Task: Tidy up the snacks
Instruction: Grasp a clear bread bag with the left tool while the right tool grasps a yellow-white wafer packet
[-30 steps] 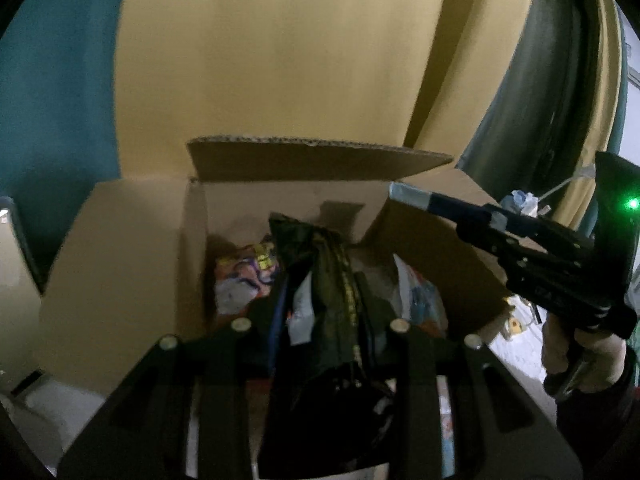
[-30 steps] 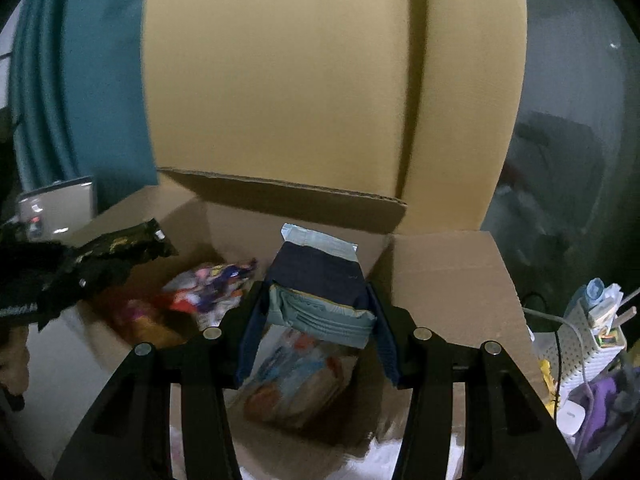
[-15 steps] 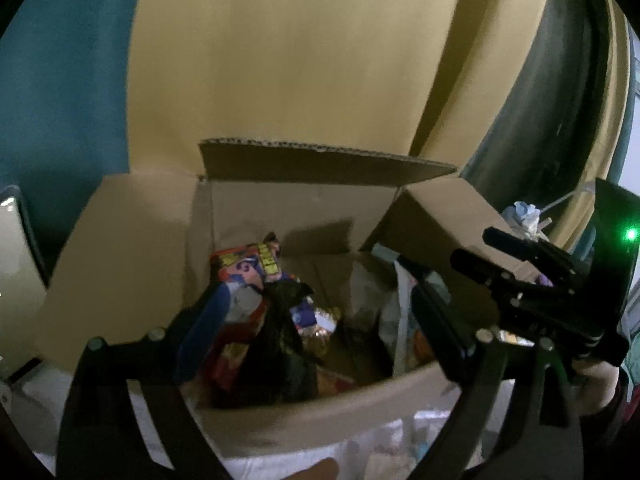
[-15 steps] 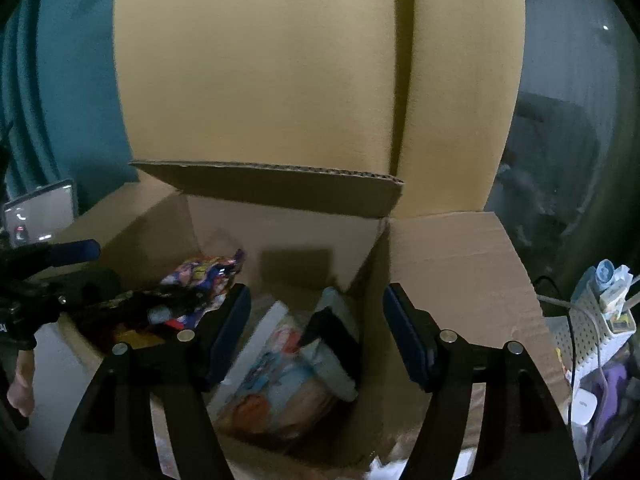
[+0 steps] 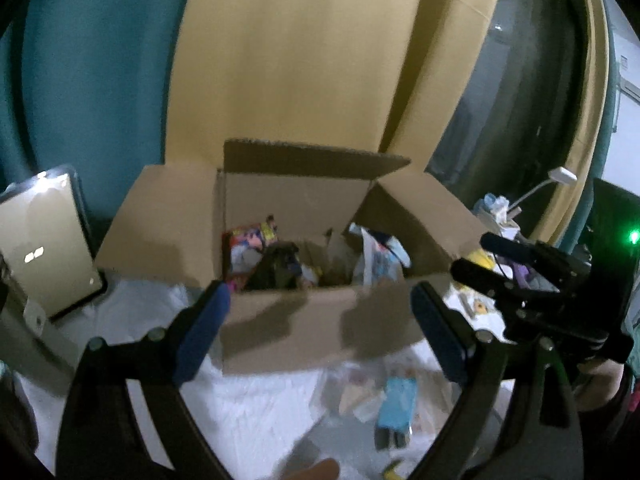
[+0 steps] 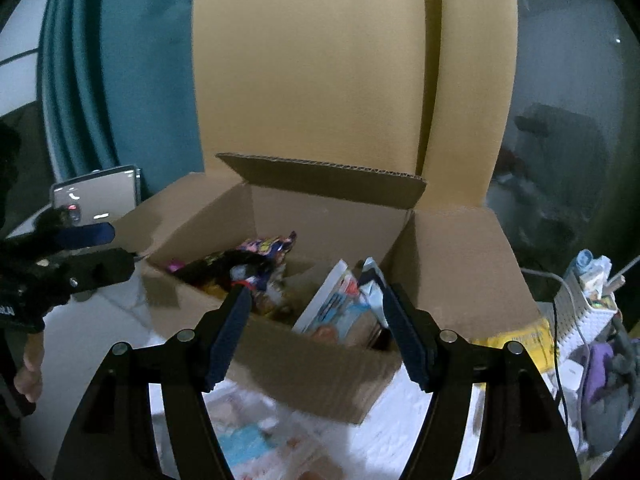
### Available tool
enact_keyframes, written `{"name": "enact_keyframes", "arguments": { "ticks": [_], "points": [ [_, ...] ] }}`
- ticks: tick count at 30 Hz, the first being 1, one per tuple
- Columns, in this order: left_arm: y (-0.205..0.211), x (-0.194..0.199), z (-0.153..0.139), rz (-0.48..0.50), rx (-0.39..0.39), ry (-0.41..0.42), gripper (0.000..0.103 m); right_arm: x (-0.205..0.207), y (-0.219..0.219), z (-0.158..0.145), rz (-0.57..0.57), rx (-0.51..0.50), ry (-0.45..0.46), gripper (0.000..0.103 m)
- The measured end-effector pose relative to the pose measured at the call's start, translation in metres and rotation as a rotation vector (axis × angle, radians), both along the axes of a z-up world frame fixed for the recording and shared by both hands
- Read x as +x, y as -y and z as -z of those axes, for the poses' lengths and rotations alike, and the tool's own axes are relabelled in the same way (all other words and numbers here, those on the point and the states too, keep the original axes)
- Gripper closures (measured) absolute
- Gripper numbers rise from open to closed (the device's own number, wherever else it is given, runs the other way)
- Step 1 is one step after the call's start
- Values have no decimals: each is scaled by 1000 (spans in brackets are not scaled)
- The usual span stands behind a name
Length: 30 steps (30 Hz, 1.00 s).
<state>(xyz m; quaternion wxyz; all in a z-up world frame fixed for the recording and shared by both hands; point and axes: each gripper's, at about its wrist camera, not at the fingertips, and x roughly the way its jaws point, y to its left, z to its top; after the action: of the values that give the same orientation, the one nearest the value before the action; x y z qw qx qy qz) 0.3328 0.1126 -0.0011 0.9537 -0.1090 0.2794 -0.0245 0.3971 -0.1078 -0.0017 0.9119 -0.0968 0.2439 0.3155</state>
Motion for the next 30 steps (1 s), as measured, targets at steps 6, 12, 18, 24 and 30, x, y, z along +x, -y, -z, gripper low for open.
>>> {"name": "enact_keyframes", "arguments": {
  "ticks": [6,12,18,24,30],
  "points": [
    [10,-30,20,5,-4,-42,10,-27,9,12,-11,-11,-24,31],
    [18,-51,53,24,-6,-111,10,-44,22,39,3,-27,-83,31],
    [26,-67,90,66,-2,-185,10,-55,32,81,17,-55,-186,31],
    [37,-80,117,153,36,-244,10,-80,42,111,42,-53,-278,27],
    [39,-89,130,204,54,-281,10,-107,45,127,56,-20,-355,22]
  ]
}}
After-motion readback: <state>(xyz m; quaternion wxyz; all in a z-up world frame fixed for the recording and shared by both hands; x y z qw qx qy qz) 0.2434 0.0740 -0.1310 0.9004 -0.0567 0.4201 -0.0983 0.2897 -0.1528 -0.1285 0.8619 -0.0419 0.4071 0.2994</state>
